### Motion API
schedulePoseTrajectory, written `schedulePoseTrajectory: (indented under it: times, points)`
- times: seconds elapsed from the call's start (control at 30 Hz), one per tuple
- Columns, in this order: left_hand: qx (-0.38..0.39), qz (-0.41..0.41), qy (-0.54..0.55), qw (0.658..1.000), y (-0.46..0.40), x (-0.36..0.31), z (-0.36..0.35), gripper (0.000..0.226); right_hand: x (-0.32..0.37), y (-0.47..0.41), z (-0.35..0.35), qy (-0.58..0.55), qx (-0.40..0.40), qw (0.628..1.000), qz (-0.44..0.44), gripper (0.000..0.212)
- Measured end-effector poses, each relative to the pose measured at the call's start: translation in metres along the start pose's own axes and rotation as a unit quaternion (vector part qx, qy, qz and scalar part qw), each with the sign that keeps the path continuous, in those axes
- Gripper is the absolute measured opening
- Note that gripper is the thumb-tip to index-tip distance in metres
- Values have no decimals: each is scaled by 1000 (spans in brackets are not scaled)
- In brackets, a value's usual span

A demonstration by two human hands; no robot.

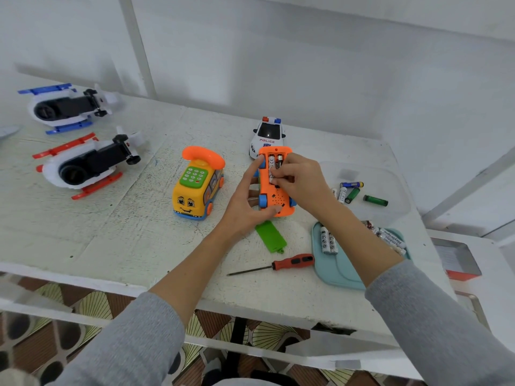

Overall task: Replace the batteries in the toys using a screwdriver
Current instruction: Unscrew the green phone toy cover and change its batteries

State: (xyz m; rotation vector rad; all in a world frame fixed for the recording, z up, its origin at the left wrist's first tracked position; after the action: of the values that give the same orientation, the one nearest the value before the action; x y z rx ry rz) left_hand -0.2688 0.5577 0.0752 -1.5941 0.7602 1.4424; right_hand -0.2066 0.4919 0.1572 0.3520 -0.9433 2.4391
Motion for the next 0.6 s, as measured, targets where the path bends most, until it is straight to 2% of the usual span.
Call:
schedulePoseTrajectory:
  times: [0.2, 0.3, 0.37, 0.47, 0.6]
  points:
    - [-1, 1, -6, 1000, 0, 2, 1, 98, 4, 2, -1, 8, 55, 998, -5, 15]
    - [-12, 3, 9, 1000, -1, 2, 3, 95, -1, 8, 7, 1, 70, 996, -49, 26]
    - [-37, -6, 13, 999, -1, 0, 8, 92, -5, 19, 17, -27, 60, 994, -92, 20]
    - [-75, -19, 25, 997, -1, -5, 17, 88, -12, 50, 12, -81, 114, 976, -165, 7]
    - [-103, -18, 32, 994, 0, -6, 25, 84, -15, 80, -8, -61, 180, 963, -189, 13]
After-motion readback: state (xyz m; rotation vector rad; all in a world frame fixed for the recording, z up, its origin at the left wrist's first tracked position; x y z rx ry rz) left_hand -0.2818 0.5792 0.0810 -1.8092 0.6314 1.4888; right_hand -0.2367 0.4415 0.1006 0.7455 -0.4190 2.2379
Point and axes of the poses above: each hand's wrist, its own y-axis away from the middle knuckle, its own z-axis out of the back of the hand, x = y × z, the point moved 10 cm from there along -y, towards the middle knuckle, and after that the axes turned 8 degrees about -x, right-handed, at the moved point
